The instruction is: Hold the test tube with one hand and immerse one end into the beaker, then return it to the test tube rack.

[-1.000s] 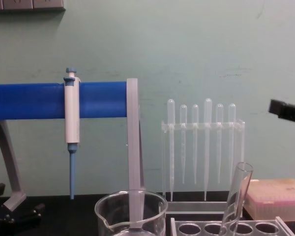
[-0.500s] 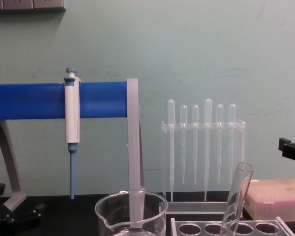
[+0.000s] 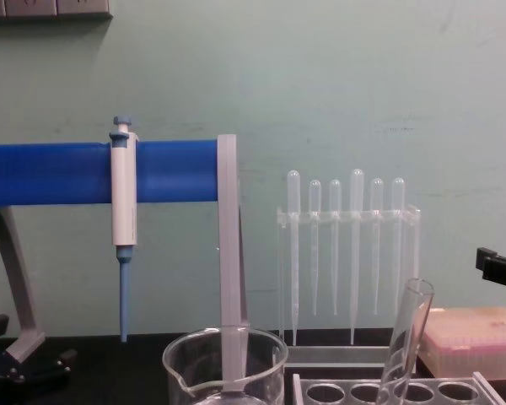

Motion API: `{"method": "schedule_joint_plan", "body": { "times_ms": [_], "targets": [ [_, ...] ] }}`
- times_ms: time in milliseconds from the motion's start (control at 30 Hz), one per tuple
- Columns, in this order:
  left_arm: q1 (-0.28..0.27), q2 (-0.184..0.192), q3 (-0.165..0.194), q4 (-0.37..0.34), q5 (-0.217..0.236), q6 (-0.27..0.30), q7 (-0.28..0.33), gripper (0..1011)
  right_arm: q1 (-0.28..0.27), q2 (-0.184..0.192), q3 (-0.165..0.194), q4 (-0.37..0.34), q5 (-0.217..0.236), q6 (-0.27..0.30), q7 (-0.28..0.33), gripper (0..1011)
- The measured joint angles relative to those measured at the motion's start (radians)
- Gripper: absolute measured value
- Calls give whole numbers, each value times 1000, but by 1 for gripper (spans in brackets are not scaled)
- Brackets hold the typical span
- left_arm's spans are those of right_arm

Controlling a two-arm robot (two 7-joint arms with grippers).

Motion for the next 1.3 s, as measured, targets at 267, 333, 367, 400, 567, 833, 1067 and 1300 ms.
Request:
{"method": "schedule_joint_plan", "body": {
  "times_ms": [267, 333, 367, 400, 567, 833, 1067, 1300],
  "targets": [
    [0, 0, 0, 0, 0, 0, 0, 1000, 0, 0, -1, 0, -4, -5, -4, 1002],
    [0, 0, 0, 0, 0, 0, 0, 1000, 0, 0, -2, 0, -5, -7, -4, 1002],
    [0, 0, 0, 0, 0, 0, 0, 1000, 0, 0, -2, -1, -5, -7, -4, 1002],
    [0, 0, 0, 0, 0, 0, 0, 1000, 0, 0, -2, -1, -6, -8, -5, 1002],
    [0, 0, 0, 0, 0, 0, 0, 1000, 0, 0, -2, -1, -6, -8, -6, 1002],
    [0, 0, 0, 0, 0, 0, 0, 1000, 0, 0, -3, -1, -7, -9, -7, 1002],
    [0, 0, 0, 0, 0, 0, 0, 1000, 0, 0, -3, -1, -8, -10, -8, 1002],
    [0, 0, 0, 0, 0, 0, 0, 1000, 0, 0, -3, -1, -8, -11, -8, 1002]
  ]
}}
